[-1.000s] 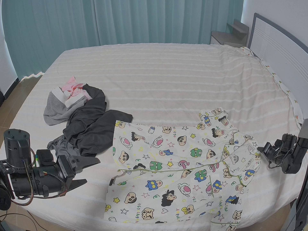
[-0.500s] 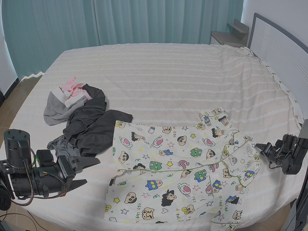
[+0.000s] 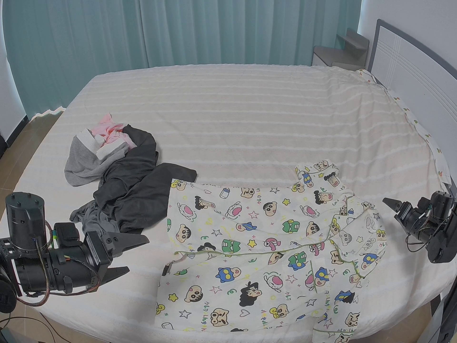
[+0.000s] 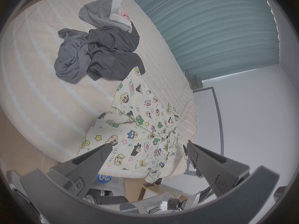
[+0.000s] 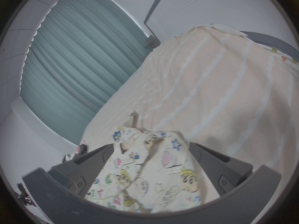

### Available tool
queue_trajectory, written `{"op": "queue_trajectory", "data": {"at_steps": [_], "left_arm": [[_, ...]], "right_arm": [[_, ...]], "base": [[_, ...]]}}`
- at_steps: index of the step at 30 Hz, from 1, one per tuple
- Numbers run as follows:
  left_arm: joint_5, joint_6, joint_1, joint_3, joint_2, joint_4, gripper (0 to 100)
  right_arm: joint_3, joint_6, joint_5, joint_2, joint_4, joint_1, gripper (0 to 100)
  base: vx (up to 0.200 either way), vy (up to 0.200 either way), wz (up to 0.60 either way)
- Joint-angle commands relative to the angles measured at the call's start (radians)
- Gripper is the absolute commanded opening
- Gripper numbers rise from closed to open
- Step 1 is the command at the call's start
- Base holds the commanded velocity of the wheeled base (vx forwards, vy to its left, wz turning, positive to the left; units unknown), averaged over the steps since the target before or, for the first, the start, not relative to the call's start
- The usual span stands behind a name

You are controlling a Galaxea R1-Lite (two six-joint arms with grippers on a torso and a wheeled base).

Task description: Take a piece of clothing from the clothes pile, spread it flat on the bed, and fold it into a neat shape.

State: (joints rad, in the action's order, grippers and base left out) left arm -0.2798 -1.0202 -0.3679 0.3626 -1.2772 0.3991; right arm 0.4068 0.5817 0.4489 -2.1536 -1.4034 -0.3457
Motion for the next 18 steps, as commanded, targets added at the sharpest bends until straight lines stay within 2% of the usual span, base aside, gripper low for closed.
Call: {"op": "queue_trajectory", "data": {"at_steps": [1,4,7,18], "left_arm": [[0.014,-0.001,-0.014,-0.001,0.006,0.0,100],[0.028,-0.003,-0.017,-0.001,0.004,0.0,100],[0.033,-0.006,-0.017,-0.007,0.002,0.0,100],[0.033,-0.004,-0.017,-0.013,-0.05,0.009,100]], "right_arm": [[-0.103,0.047,0.002,0.187,-0.006,0.076,100],[-0.164,0.102,0.008,0.216,-0.016,0.106,100],[-0.171,0.144,0.01,0.205,-0.016,0.117,100],[-0.195,0.119,0.014,0.178,-0.025,0.16,100]], "base": [[0.0,0.0,0.0],[0.0,0.0,0.0],[-0.2,0.0,0.0],[-0.2,0.0,0.0]]}}
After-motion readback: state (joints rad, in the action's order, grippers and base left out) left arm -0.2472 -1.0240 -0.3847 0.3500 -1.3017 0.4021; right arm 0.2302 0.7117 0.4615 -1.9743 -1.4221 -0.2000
